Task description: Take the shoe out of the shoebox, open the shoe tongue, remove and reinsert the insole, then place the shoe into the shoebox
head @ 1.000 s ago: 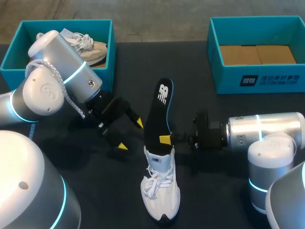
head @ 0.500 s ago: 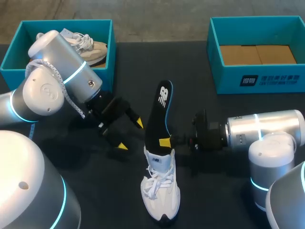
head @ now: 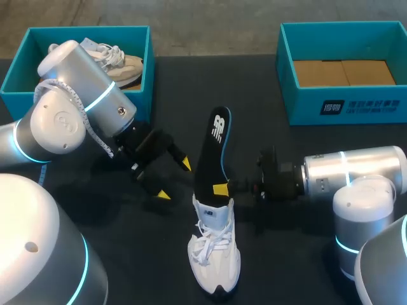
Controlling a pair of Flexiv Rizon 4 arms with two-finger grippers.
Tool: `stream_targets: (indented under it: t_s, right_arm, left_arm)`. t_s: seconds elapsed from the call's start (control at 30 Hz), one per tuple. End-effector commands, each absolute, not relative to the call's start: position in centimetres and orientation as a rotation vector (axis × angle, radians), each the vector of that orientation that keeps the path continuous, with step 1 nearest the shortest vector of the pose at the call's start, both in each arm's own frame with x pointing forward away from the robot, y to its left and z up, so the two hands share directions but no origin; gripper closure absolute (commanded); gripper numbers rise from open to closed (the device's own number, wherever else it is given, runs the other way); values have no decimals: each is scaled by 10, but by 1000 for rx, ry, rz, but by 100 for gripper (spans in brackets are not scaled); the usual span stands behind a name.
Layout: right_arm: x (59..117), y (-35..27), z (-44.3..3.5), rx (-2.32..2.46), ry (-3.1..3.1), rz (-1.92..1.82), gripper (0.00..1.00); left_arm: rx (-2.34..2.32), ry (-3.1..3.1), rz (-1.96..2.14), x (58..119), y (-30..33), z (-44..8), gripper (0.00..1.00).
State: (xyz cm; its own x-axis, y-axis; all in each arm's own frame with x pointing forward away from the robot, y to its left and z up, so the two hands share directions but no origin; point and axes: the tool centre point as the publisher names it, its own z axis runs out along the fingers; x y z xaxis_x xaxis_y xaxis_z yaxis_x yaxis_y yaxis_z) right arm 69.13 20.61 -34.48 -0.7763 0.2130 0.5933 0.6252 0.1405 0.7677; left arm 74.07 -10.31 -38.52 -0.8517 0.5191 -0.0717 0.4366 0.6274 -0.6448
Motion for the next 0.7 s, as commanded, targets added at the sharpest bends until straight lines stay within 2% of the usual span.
stream_targets:
  t_s: [0.03, 0.7]
  right_arm:
    - [689, 208, -347, -812, -2083, -1674, 100]
    - [691, 202, -338, -801, -2087, -1716, 100]
  left_arm:
    - [-804, -2724, 1027, 741, -104, -386, 0]
    - [-696, -2740, 1006, 743, -109, -384, 0]
